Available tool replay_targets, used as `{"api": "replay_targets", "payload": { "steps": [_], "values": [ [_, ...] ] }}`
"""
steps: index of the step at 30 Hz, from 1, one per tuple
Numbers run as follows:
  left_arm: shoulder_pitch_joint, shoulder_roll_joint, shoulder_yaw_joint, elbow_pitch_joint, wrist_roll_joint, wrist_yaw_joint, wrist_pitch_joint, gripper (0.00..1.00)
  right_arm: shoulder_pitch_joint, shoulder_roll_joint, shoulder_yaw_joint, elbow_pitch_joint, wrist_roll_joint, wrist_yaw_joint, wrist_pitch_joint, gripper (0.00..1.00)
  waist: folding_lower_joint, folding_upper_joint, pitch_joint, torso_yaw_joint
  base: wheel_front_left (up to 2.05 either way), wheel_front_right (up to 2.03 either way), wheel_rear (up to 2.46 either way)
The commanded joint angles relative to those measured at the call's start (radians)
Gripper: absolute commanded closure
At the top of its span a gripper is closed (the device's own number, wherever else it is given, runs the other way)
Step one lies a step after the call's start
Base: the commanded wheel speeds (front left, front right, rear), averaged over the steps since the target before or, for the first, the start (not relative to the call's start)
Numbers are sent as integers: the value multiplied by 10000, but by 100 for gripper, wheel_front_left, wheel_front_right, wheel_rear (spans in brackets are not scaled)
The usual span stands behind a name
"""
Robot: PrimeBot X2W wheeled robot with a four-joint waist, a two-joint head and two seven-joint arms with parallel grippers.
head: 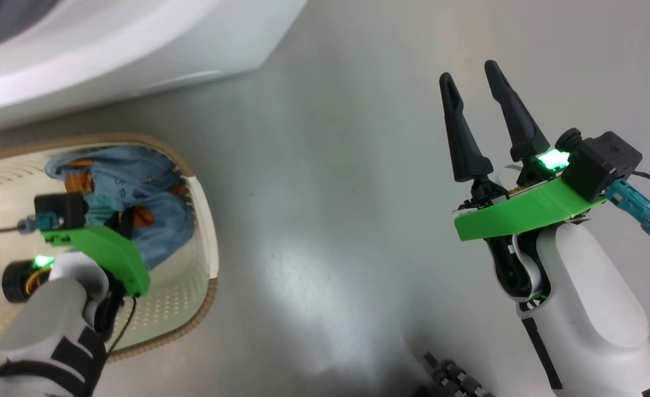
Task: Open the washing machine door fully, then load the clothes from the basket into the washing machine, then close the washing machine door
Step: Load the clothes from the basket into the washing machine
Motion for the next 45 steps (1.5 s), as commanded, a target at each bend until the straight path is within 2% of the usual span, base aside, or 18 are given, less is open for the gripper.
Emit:
{"api": "replay_targets", "payload": {
  "steps": [1,12,21,24,29,36,45],
  "values": [
    [532,271,135,-212,-201,10,-240,100,202,6,185,-104,-53,56,-80,0,0,0,-720,379,0,0,0],
    [1559,112,-324,-970,-1024,10,-1230,100,698,-437,290,485,221,56,-80,0,0,0,-2899,1043,0,0,0],
    [2247,6,-323,-1630,-1191,10,-1598,100,1237,-845,330,804,504,56,-80,0,0,0,-4433,1570,0,0,0],
    [2435,91,139,-2208,-1042,14,-1613,100,1444,-947,291,867,605,56,-80,0,0,0,-4909,1751,0,0,0],
    [3289,144,1254,-3768,-303,301,-1617,100,1865,-1104,289,986,763,56,-80,0,0,0,-5772,2039,0,0,0],
    [4637,145,2469,-5879,721,880,-1618,100,2413,-1409,256,1097,981,56,-80,0,0,0,-6799,2372,0,0,0],
    [5669,301,3175,-7750,1492,1601,-1619,100,2718,-1569,312,1106,1102,56,-80,0,0,0,-7344,2528,0,0,0]
  ]
}}
